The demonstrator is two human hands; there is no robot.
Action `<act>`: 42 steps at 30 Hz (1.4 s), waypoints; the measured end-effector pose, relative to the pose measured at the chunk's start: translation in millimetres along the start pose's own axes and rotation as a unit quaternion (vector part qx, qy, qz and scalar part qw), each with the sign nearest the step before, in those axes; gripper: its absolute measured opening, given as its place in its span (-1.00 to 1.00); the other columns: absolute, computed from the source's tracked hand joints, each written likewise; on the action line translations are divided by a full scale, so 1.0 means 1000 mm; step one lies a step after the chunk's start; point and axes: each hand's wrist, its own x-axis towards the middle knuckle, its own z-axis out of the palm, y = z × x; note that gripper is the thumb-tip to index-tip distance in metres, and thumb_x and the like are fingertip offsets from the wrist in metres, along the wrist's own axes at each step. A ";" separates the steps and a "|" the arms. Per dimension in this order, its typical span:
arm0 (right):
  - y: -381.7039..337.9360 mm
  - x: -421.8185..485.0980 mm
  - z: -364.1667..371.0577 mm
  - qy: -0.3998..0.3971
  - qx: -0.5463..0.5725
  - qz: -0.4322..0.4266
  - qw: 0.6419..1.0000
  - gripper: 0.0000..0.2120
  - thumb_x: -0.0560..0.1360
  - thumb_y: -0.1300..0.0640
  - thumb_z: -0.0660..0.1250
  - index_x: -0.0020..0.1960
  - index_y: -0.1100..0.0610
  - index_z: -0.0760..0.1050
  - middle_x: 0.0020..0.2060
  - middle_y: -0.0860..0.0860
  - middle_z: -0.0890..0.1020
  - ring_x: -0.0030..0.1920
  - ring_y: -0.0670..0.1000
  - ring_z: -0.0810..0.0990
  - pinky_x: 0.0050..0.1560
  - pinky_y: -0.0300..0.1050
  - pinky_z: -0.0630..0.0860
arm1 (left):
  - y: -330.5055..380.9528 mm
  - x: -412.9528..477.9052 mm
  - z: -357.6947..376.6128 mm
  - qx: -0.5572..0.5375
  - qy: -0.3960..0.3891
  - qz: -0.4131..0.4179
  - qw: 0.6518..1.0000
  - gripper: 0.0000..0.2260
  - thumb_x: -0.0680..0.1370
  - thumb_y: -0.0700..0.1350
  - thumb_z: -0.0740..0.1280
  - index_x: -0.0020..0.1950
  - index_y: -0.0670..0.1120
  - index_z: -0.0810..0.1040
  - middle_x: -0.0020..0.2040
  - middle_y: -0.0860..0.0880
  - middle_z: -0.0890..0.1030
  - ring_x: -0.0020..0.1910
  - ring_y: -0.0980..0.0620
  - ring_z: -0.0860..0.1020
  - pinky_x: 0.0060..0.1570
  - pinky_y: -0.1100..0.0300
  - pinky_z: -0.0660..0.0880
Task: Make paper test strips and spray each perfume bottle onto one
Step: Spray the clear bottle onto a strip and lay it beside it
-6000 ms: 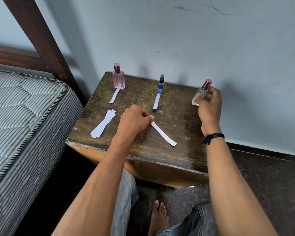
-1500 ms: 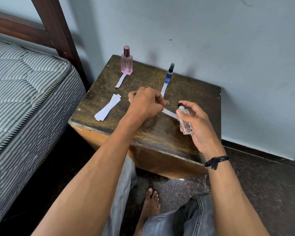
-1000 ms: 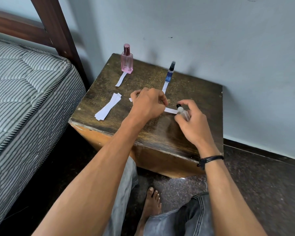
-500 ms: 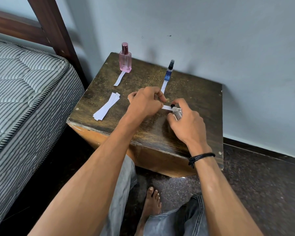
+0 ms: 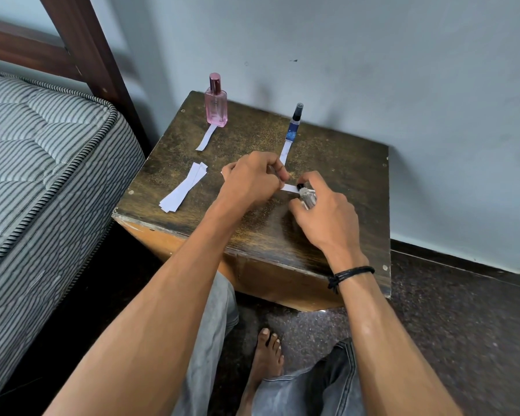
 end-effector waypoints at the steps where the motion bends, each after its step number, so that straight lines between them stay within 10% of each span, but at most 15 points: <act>1: 0.000 0.000 0.000 0.001 -0.001 0.000 1.000 -0.69 0.57 -0.03 0.31 0.30 -0.12 0.42 -0.13 0.04 0.67 -0.17 0.20 0.60 -0.25 -0.02 0.45 | 0.000 0.000 0.000 0.000 0.000 0.000 1.000 -0.85 0.47 -0.19 0.42 -0.19 0.09 0.62 -0.16 0.13 0.68 0.07 0.12 0.58 0.23 0.11 0.17; 42: 0.000 0.000 -0.001 0.031 -0.019 0.037 0.999 -0.73 0.56 -0.07 0.31 0.24 -0.12 0.43 -0.17 -0.01 0.61 -0.23 0.16 0.52 -0.23 -0.03 0.46 | -0.002 -0.002 -0.003 -0.017 -0.007 -0.013 1.000 -0.81 0.44 -0.19 0.43 -0.25 0.12 0.62 -0.18 0.11 0.70 0.03 0.09 0.63 0.33 -0.12 0.36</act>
